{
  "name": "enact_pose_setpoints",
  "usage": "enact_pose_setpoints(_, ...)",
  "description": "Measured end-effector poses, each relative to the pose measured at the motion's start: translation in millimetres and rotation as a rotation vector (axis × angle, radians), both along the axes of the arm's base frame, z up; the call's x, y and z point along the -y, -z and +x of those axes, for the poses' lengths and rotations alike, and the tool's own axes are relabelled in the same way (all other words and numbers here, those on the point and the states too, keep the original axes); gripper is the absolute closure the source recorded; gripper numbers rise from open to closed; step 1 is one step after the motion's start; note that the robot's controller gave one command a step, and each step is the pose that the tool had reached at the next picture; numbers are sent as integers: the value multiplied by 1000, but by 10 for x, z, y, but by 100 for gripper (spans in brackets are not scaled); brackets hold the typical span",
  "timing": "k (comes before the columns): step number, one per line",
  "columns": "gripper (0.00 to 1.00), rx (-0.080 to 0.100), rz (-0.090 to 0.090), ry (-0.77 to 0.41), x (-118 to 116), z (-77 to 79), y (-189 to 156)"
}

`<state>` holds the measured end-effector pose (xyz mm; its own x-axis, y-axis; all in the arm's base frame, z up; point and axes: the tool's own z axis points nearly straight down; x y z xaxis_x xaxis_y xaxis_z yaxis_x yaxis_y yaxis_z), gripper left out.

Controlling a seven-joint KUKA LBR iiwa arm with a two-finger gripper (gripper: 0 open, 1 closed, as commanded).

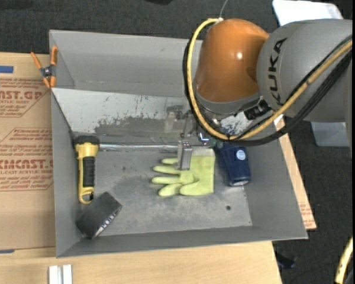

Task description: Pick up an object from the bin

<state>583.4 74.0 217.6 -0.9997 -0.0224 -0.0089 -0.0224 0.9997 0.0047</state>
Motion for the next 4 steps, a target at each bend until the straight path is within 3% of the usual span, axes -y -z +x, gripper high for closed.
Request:
enact_pose_setpoints(1, 0, 2, -1, 31, 459, 28, -23)
enact_pose_setpoints(2, 0, 0, -3, -91, 1031, 104, 620)
enact_pose_setpoints(3, 0, 10, 5, 200, 845, -54, 674)
enact_pose_setpoints(4, 0, 9, 0, -4, 1031, -184, 828)
